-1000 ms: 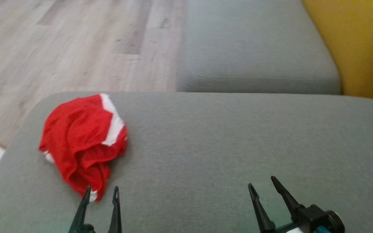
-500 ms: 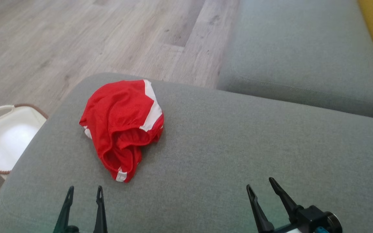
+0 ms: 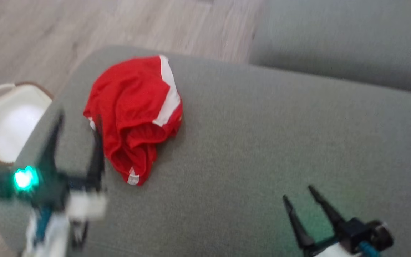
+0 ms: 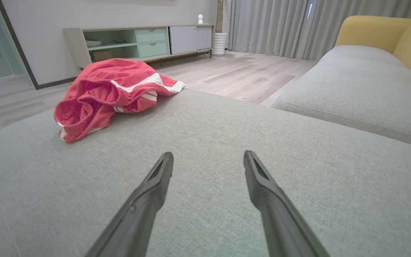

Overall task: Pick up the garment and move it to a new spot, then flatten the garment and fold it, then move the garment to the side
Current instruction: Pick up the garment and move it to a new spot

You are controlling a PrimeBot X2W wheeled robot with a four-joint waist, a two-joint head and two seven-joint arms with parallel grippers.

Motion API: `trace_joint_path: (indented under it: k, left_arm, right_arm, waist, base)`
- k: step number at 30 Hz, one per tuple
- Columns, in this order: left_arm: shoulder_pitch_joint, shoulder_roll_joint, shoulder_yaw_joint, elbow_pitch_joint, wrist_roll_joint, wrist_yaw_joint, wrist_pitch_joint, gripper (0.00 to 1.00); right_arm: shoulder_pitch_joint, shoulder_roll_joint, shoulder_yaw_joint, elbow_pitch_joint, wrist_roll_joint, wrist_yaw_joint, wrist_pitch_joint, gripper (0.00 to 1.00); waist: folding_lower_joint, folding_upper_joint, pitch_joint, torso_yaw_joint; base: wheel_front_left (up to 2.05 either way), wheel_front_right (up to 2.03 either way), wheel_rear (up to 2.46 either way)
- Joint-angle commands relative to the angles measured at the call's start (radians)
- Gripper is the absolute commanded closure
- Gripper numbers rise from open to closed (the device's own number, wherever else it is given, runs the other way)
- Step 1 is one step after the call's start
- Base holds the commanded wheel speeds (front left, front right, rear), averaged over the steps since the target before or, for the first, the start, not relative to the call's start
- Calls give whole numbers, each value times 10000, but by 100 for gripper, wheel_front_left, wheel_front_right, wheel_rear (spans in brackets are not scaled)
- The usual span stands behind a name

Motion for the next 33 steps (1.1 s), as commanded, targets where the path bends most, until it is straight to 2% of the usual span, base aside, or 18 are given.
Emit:
trace_joint_path:
  k: [1, 6, 14, 20, 24, 25, 26, 29, 33]
  left_arm:
    - [-1238, 280, 361, -262, 62, -90, -80, 0]
    - [-4019, 565, 310, 1186, 84, -498, 100, 0]
    - [-7771, 489, -30, 5522, 103, -969, 1993, 0]
    - [-9120, 209, 11, 8505, -166, -976, 3331, 0]
    - [-9484, 181, 73, 9893, -284, -821, 3707, 0]
    - [-9562, 143, 77, 10038, -317, -800, 3548, 43]
    - [-9641, 130, 90, 10109, -338, -740, 3259, 100]
    - [-9961, 43, -20, 10371, -377, -859, 2181, 100]
    - [-10324, 71, -193, 10523, -345, -1028, 1296, 100]
  right_arm:
    - [-717, -376, 151, -442, -104, 75, -136, 0]
    - [-1121, -1189, 261, -692, -104, 75, -136, 0]
    - [-1305, -2167, 348, -1239, -47, 75, -136, 0]
    - [-1194, -2510, 338, -1678, 54, 75, -136, 0]
    - [-1230, -2650, 280, -1816, 71, 75, -136, 0]
    - [-1227, -2655, 238, -1828, 81, 75, -136, 0]
    - [-1216, -2656, 197, -1835, 87, 75, -136, 0]
    - [-1156, -2595, 109, -1728, 106, 75, -136, 0]
    - [-1229, -2383, 318, -1575, 139, 75, -136, 0]
  waist:
    - [-1, 0, 868, -52]
    - [-1, 0, 2044, -127]
    - [-1, 0, 3461, -365]
    - [-1, 0, 4099, -532]
    - [-1, 0, 4349, -598]
    - [-1, 0, 4373, -588]
    - [-1, 0, 4387, -568]
    - [-1, 0, 4226, -415]
    - [-1, 0, 3705, -370]
  base:
    - [0, 0, 0]
    - [0, 0, 0]
    - [0, 0, 0]
    - [0, 0, 0]
    - [0, 0, 0]
    - [0, 0, 0]
    - [0, 0, 0]
    - [0, 0, 0]
    - [0, 0, 0]
